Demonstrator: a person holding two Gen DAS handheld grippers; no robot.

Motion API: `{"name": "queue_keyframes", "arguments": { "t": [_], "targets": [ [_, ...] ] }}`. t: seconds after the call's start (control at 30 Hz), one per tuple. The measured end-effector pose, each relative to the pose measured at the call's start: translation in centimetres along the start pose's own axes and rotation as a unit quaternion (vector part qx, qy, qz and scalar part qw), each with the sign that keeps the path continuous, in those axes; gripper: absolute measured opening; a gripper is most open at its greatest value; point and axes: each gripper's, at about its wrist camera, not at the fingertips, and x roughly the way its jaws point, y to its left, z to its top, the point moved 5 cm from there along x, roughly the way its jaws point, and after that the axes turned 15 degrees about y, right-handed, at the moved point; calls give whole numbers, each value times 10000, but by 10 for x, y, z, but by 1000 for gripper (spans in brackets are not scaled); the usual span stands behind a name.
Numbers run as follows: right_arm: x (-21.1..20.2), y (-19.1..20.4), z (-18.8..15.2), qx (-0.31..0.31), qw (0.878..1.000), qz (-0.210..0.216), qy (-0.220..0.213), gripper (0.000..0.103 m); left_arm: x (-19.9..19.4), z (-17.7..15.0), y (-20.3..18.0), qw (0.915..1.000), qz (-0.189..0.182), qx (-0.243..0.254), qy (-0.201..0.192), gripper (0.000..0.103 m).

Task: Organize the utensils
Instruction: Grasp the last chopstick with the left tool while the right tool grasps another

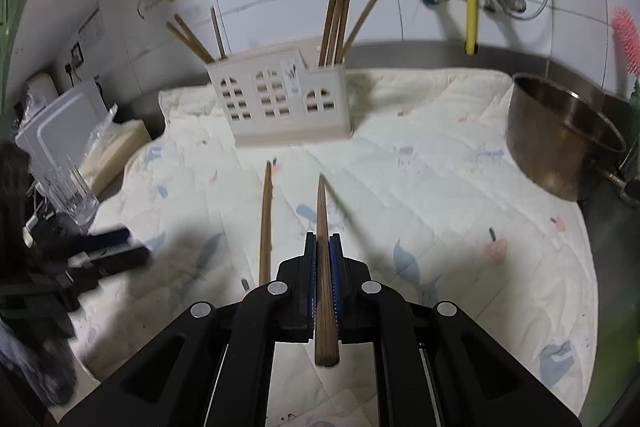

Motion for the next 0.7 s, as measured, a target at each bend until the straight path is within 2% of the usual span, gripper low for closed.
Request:
{"name": "queue_keyframes", "arguments": {
  "t": [0.07, 0.17, 0.3, 0.4, 0.5, 0.7],
  "targets": [
    [-6, 0, 2, 14, 9999, 26, -105, 6, 11, -3, -11, 9999, -99, 26, 116, 73],
    [-15, 0, 4, 58, 9996, 89, -273, 6, 24, -4, -24, 9994, -220, 9, 249, 63],
    [-25, -4, 6, 151, 9987, 178, -451, 6, 39, -2, -35, 9985, -383, -103, 369, 40],
    [-28, -9, 6, 221, 9982, 211, -513, 6, 47, 3, -40, 9978, -457, -262, 401, 30],
    [-30, -14, 4, 301, 9978, 239, -542, 6, 55, 8, -46, 9971, -474, -383, 451, 27],
    [-30, -23, 2, 429, 9969, 308, -581, 6, 73, 17, -48, 9959, -221, -648, 598, 27]
  ]
}}
